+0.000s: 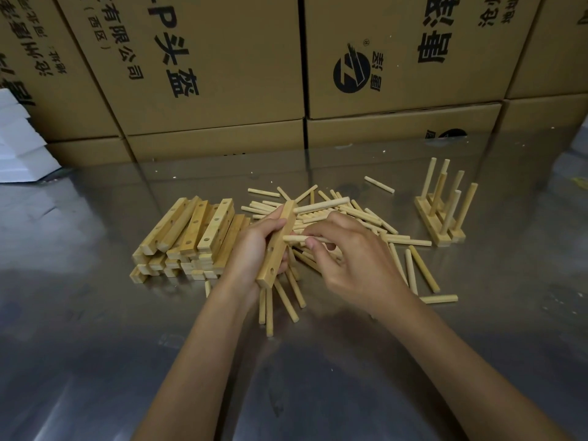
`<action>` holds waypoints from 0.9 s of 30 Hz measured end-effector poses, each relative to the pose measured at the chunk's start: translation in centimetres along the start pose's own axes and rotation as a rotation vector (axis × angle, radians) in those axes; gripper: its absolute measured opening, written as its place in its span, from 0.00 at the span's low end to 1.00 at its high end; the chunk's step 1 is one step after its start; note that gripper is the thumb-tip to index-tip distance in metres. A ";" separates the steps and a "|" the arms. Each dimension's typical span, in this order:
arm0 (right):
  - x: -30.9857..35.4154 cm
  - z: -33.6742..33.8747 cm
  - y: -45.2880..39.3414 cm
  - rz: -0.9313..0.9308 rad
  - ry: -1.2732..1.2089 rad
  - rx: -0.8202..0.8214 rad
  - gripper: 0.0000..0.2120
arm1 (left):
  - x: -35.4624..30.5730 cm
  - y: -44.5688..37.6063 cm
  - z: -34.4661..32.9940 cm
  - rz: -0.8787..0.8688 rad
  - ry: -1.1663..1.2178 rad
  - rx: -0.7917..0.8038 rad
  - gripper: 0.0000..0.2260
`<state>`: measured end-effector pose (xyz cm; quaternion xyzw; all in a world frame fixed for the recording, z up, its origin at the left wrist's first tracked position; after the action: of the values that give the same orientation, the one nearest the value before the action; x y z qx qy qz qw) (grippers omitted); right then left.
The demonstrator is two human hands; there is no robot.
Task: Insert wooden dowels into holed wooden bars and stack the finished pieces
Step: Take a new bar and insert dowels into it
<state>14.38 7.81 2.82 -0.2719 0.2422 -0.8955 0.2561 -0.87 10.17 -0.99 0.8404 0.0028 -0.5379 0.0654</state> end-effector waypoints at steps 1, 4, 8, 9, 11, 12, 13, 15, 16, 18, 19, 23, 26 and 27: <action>0.0 0.0 0.0 0.007 -0.003 -0.001 0.08 | 0.1 0.0 0.0 -0.003 -0.007 0.002 0.15; 0.1 0.0 -0.1 0.019 -0.014 -0.008 0.06 | 0.6 0.0 -0.2 0.006 -0.063 0.010 0.14; -0.3 0.3 0.0 -0.038 -0.075 -0.053 0.06 | 0.9 0.0 -0.9 -0.002 0.005 0.047 0.14; -0.3 0.2 0.0 -0.043 -0.076 -0.056 0.06 | 1.0 0.0 -1.0 -0.005 0.006 0.050 0.14; -0.3 0.1 0.1 -0.051 -0.080 -0.057 0.06 | 1.1 0.0 -0.9 -0.002 -0.005 0.037 0.14; -0.6 0.0 0.1 -0.066 -0.101 -0.061 0.06 | 1.2 0.0 -0.9 -0.001 -0.012 0.029 0.14; -0.9 0.0 0.1 -0.089 -0.136 -0.061 0.06 | 1.1 0.0 -0.9 -0.003 -0.021 0.025 0.14; -1.2 -0.3 0.0 -0.141 -0.208 -0.030 0.04 | 0.8 -0.1 -0.7 -0.023 -0.044 0.010 0.15; -1.3 -0.4 0.0 -0.178 -0.239 -0.018 0.06 | 0.6 -0.2 -0.5 -0.037 -0.055 -0.011 0.15; -1.9 -0.4 0.0 -0.278 -0.273 -0.056 0.16 | 0.2 -0.3 0.2 -0.061 -0.048 -0.065 0.15; -2.3 -0.1 0.1 -0.330 -0.252 -0.092 0.18 | 0.0 -0.3 0.6 -0.070 -0.020 -0.095 0.15; -1.9 -1.3 0.7 -0.311 -0.005 0.070 0.15 | -1.4 -0.4 2.8 -0.110 0.142 -0.201 0.15; 0.2 -3.7 1.8 -0.148 0.170 0.328 0.16 | -1.8 -0.5 3.2 -0.108 0.177 -0.199 0.14; 0.7 -4.0 2.0 -0.105 0.226 0.353 0.13 | -1.8 -0.4 3.2 -0.103 0.176 -0.198 0.14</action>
<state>12.05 7.08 -1.02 -0.1328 0.0943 -0.9609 0.2239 -4.53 10.35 -0.71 0.8725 0.1046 -0.4619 0.1201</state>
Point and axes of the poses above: each hand's wrist, its own y-axis away from the middle knuckle, its own z-axis out of the back of the hand, x = y × z, the point moved 6 cm from there along -y, towards the middle knuckle, and after that the axes turned 10 degrees about y, right-handed, at the moved point
